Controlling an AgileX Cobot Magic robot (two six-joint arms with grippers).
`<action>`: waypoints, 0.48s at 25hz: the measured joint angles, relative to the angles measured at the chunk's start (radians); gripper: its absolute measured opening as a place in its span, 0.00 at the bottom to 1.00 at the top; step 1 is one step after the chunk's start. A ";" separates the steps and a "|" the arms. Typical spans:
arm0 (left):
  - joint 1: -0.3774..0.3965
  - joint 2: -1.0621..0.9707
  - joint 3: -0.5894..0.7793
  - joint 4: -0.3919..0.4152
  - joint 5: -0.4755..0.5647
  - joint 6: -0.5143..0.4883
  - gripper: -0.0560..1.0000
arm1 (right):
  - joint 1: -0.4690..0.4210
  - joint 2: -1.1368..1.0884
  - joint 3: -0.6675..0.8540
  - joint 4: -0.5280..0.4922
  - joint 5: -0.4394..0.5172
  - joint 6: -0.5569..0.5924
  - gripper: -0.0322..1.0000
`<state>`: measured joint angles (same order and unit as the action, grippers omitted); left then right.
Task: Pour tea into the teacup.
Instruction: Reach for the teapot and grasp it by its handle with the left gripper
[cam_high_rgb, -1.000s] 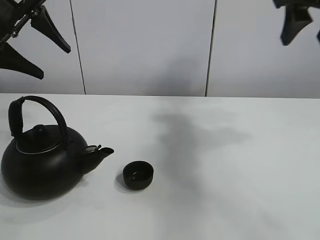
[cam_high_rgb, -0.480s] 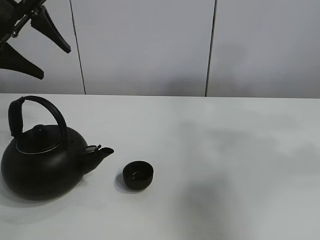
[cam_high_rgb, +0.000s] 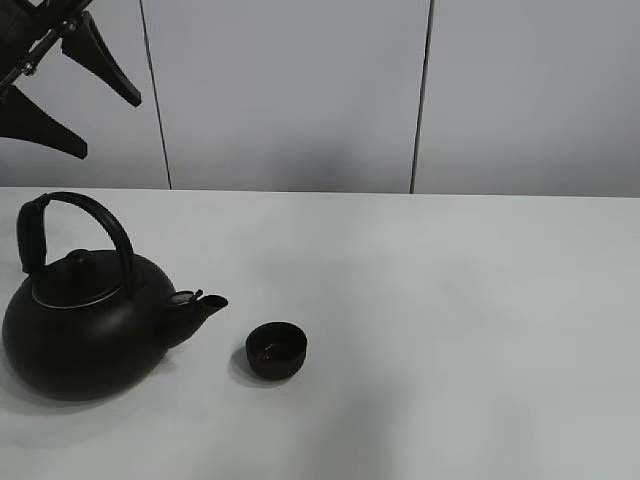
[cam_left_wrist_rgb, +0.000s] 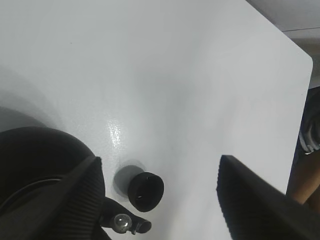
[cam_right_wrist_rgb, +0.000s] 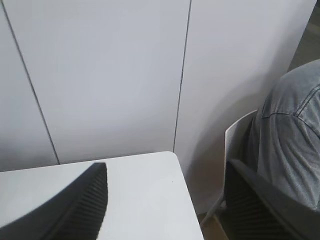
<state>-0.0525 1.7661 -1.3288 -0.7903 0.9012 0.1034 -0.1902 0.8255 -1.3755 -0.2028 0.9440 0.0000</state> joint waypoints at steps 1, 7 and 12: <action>0.000 0.000 0.000 0.000 0.000 0.000 0.51 | 0.010 -0.040 0.000 0.004 0.022 -0.008 0.48; 0.000 0.000 0.000 0.002 0.000 0.000 0.51 | 0.029 -0.257 0.124 0.052 0.113 -0.050 0.48; 0.000 0.000 0.000 0.002 0.000 0.000 0.51 | 0.029 -0.453 0.394 0.110 0.133 -0.052 0.48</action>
<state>-0.0525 1.7661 -1.3288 -0.7883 0.9012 0.1034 -0.1615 0.3725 -0.9819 -0.0930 1.0765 -0.0520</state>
